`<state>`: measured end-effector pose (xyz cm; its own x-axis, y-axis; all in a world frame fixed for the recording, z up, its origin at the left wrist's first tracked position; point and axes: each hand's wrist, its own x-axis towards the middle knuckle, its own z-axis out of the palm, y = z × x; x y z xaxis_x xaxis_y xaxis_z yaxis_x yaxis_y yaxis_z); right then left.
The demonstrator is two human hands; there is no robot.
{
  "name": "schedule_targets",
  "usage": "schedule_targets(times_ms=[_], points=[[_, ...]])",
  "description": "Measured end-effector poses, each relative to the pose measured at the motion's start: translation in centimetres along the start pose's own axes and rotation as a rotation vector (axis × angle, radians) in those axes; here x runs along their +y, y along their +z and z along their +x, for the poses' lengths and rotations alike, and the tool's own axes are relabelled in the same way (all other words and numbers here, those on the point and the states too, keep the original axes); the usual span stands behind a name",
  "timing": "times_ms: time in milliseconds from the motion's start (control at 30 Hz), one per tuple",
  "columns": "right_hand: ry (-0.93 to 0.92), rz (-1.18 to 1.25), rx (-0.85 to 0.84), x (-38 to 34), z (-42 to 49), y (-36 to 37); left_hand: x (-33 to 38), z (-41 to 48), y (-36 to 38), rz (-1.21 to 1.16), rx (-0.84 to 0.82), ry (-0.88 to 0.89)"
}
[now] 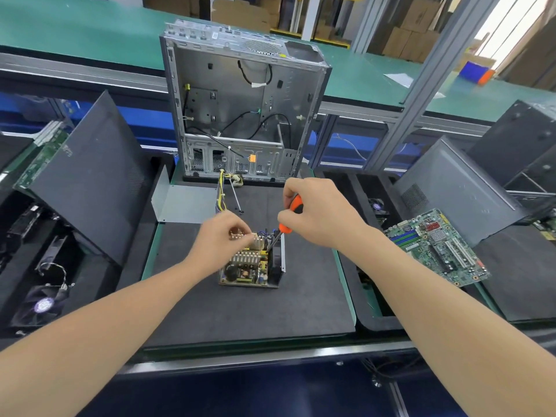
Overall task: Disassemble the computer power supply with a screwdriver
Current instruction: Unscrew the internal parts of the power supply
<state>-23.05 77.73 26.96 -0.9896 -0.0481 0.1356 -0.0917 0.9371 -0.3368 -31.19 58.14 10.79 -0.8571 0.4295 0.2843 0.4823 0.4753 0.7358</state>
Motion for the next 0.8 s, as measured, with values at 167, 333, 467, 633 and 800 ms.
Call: schedule_targets(times_ms=[167,333,467,633,800], points=[[0.01,-0.004,-0.01,-0.5,1.0,0.9,-5.4,0.6,-4.0,0.116,0.137,-0.336],[0.006,0.017,-0.017,-1.1,2.1,2.2,-9.4,-1.8,-3.4,0.174,0.022,-0.483],[0.02,0.012,-0.015,-0.7,2.5,2.7,-10.1,-2.1,-2.4,0.197,-0.007,-0.445],[0.047,0.022,-0.016,-0.1,2.5,2.7,-10.0,-2.0,-2.4,0.195,-0.019,-0.432],[0.071,0.058,0.003,0.7,2.1,2.4,-8.7,-0.8,-2.5,0.214,0.029,-0.434]])
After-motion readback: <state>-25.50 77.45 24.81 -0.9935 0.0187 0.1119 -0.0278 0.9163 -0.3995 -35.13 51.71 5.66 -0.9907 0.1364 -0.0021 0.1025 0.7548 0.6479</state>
